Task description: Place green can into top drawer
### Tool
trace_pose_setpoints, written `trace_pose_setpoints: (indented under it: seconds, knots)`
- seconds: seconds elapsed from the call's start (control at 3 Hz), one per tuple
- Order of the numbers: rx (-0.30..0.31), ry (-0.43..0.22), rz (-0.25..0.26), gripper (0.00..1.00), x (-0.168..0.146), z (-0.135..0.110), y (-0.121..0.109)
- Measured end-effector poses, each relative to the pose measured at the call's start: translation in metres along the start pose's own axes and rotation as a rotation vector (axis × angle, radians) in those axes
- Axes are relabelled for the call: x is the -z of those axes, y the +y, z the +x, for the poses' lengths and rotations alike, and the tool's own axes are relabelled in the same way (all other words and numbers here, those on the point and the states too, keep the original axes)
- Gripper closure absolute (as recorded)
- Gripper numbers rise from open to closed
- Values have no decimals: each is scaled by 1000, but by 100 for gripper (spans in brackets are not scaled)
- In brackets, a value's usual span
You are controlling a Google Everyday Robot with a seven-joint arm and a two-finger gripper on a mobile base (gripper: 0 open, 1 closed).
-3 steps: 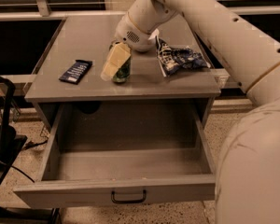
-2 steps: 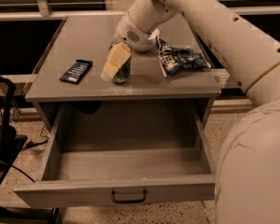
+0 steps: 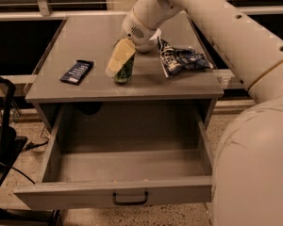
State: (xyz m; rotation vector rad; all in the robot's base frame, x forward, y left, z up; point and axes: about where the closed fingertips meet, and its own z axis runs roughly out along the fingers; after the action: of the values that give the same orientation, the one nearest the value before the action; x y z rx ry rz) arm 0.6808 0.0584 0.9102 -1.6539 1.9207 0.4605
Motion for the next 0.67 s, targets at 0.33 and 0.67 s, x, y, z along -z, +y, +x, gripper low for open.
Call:
trace_pose_setpoints:
  seconds: [0.33, 0.67]
  knots:
    - [7, 6, 24, 0, 10, -4, -4]
    - [41, 6, 69, 0, 30, -16, -8]
